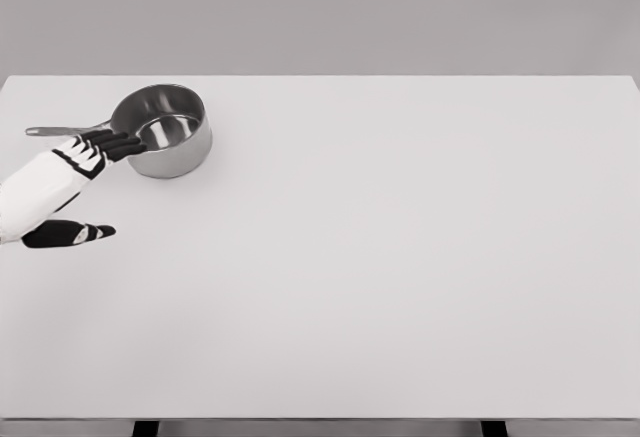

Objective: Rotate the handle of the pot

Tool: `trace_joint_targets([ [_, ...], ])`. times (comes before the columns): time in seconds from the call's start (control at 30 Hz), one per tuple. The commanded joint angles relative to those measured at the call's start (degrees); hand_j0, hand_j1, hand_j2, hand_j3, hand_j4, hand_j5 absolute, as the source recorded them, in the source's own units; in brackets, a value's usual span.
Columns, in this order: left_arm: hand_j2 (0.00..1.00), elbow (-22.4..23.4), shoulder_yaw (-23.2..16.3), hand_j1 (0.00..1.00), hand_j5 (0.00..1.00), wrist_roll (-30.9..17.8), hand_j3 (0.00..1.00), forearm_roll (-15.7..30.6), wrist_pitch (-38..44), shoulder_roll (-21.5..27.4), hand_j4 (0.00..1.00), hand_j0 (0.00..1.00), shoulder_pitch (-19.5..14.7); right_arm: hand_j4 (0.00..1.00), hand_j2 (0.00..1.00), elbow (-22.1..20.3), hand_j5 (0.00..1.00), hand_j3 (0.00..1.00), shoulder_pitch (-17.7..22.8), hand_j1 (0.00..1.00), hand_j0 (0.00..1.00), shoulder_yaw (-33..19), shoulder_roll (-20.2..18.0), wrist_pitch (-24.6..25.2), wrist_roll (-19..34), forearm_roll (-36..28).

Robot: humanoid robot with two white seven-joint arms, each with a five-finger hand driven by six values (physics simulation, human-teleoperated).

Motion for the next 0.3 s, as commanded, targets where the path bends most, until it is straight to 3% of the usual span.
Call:
trace_joint_targets([
  [0.0, 1.0, -0.5, -0.9, 1.0, 1.0, -0.1, 1.0, 0.7, 0.1, 0.2, 1.0, 1.0, 0.0, 1.0, 1.0, 0.0, 1.0, 1.0, 0.0, 1.0, 1.0, 0.0, 0.0, 0.0, 0.0, 0.0],
  [0.27, 1.0, -0.7, -0.8, 1.0, 1.0, -0.1, 1.0, 0.6, 0.1, 0.2, 1.0, 1.0, -0.1, 1.0, 1.0, 0.0, 1.0, 1.0, 0.0, 1.0, 1.0, 0.0, 0.0, 0.0, 0.0, 0.0],
])
